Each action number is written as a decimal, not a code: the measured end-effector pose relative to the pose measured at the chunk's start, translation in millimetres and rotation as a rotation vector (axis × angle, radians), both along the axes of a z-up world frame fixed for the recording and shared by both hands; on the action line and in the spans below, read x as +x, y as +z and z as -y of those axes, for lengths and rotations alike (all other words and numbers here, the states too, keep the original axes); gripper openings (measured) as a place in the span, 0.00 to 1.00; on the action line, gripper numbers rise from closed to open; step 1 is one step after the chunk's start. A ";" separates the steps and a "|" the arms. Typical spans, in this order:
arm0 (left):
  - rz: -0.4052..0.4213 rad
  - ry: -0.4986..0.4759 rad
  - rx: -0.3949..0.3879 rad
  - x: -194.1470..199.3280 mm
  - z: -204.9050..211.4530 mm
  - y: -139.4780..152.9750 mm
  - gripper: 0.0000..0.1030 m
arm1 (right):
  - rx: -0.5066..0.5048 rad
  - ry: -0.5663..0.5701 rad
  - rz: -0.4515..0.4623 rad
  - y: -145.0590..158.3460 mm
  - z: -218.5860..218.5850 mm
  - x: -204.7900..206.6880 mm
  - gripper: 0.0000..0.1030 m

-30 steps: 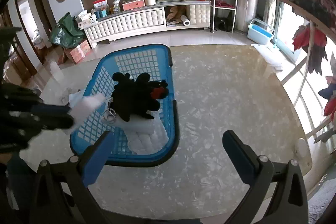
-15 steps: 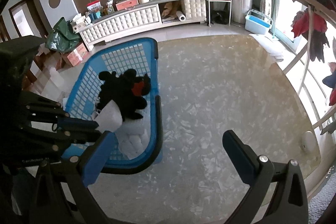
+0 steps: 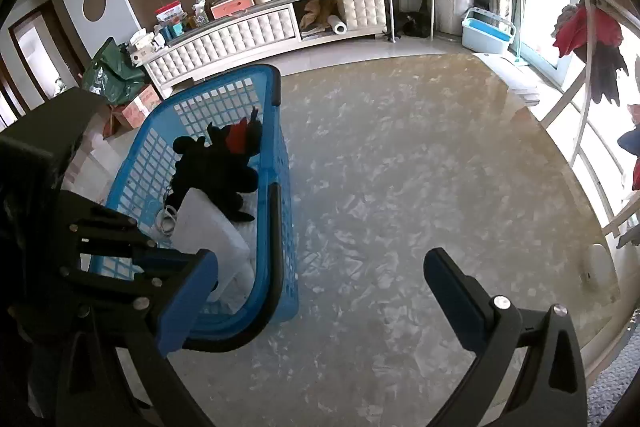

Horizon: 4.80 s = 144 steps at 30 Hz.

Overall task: Organize soft objects
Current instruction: 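Lower the small white cloth into the basket and open the left tool, then withdraw both tools from the basket toward the light blue cloth, then grasp the light blue cloth with the right tool while the left tool reaches the black rubber ring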

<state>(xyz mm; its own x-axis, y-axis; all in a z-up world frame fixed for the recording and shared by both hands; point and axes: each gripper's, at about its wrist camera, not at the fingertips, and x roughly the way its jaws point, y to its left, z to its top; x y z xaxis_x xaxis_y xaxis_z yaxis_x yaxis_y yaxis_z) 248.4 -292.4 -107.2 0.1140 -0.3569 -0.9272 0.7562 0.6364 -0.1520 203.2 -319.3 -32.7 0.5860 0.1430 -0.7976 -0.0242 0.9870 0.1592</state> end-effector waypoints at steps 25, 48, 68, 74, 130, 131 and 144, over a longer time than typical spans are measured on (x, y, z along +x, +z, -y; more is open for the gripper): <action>0.119 0.097 0.031 -7.9 -28.7 31.8 0.73 | 0.019 0.019 0.016 15.2 -4.0 -10.2 1.00; 0.305 0.325 -0.108 -72.4 -170.3 106.6 0.89 | -0.027 0.149 0.092 57.0 -98.8 -42.4 1.00; 0.341 0.568 -0.064 -106.3 -308.4 102.8 1.00 | 0.005 0.360 0.073 43.3 -211.8 -14.1 1.00; 0.320 0.636 -0.047 -105.4 -342.0 93.5 1.00 | -0.012 0.428 0.065 39.7 -238.6 -2.3 1.00; 0.087 0.835 0.014 12.7 -459.9 -60.0 1.00 | -0.227 0.512 -0.208 -97.8 -344.4 125.3 0.60; 0.089 0.833 0.014 12.2 -461.0 -59.4 1.00 | -0.230 0.512 -0.205 -97.6 -344.9 124.7 0.58; 0.092 0.833 -0.013 7.9 -462.2 -53.0 1.00 | -0.285 0.506 -0.185 -94.7 -342.5 127.2 0.13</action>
<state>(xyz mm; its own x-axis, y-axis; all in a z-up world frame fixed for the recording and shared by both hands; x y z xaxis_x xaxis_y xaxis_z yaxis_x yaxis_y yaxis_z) 256.3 169.7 -160.2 0.4197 -0.1331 -0.8978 0.0489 0.9911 -0.1241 330.4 23.2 -127.4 0.3489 0.1334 -0.9276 -0.4986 0.8645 -0.0633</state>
